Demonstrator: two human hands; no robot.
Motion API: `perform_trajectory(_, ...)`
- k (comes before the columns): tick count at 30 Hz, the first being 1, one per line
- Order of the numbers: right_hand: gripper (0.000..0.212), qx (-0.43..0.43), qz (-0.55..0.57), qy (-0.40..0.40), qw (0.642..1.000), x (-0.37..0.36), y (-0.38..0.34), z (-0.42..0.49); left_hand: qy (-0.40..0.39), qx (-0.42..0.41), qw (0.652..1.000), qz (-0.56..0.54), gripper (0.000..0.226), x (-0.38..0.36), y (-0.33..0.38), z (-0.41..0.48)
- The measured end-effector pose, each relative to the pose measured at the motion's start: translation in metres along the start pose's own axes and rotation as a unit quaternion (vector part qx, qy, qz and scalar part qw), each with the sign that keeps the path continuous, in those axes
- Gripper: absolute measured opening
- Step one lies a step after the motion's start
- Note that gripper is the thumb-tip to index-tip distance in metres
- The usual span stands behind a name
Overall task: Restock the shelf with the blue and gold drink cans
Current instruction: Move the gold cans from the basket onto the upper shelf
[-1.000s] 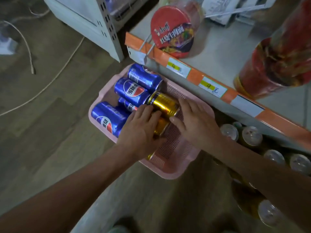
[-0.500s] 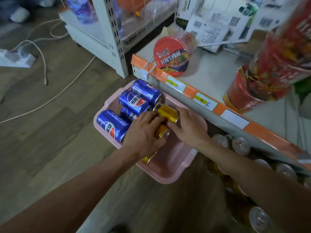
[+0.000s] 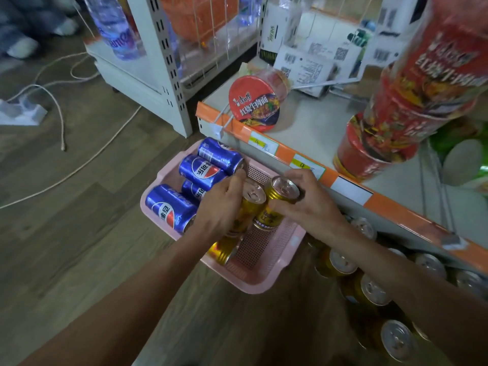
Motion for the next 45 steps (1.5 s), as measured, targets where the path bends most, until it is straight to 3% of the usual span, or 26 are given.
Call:
perform_trajectory(3,0.050,-0.012,0.098,-0.026,0.995,0.001,0.004,-0.001,-0.046,0.124,0.980,-0.149,0.085,-0.003,-0.004,-0.003)
perform_trajectory(7,0.052,-0.055,0.242,-0.071,0.966,-0.003,0.011,0.000,-0.136,0.139,0.958,-0.211,0.103,-0.006,-0.017,-0.005)
perform_trajectory(12,0.046,-0.109,0.336,-0.059,0.933,-0.005,0.007,-0.002,-0.202,0.067,0.951,-0.225,0.074,-0.008,-0.019,-0.012)
perform_trajectory(18,0.056,-0.188,0.367,-0.045,0.910,-0.013,0.003,-0.007,-0.203,0.074,0.938,-0.272,0.067,-0.013,-0.015,-0.020)
perform_trajectory(20,0.049,-0.195,0.371,-0.035,0.907,-0.014,0.001,-0.009,-0.195,0.074,0.939,-0.274,0.066,-0.014,-0.014,-0.021)
perform_trajectory(27,0.059,-0.179,0.387,-0.069,0.902,-0.017,0.009,-0.017,-0.173,0.090,0.941,-0.277,0.080,-0.014,-0.025,-0.019)
perform_trajectory(30,0.080,-0.180,0.395,-0.062,0.899,-0.020,0.015,-0.016,-0.173,0.091,0.944,-0.267,0.100,-0.016,-0.027,-0.016)
perform_trajectory(32,0.091,-0.180,0.393,-0.068,0.899,-0.023,0.019,-0.015,-0.168,0.094,0.943,-0.272,0.096,-0.016,-0.027,-0.016)
perform_trajectory(36,0.047,-0.195,0.400,-0.048,0.894,-0.013,0.004,-0.028,-0.153,0.105,0.944,-0.273,0.067,-0.012,-0.014,-0.023)
perform_trajectory(41,0.070,-0.285,0.356,0.009,0.890,0.026,-0.041,-0.075,-0.149,0.142,0.948,-0.241,0.073,0.003,0.041,-0.076)
perform_trajectory(45,0.060,-0.318,0.359,0.030,0.877,0.075,-0.117,-0.123,-0.155,0.157,0.949,-0.225,0.074,0.025,0.126,-0.131)
Point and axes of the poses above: each hand's wrist, its own z-axis towards the middle knuckle, its own x-axis out of the back of the hand, y = z × x, the point moved 4 cm from there along z, towards the middle knuckle, and after that the axes turned 3 degrees about z, right-handed, at the moved point
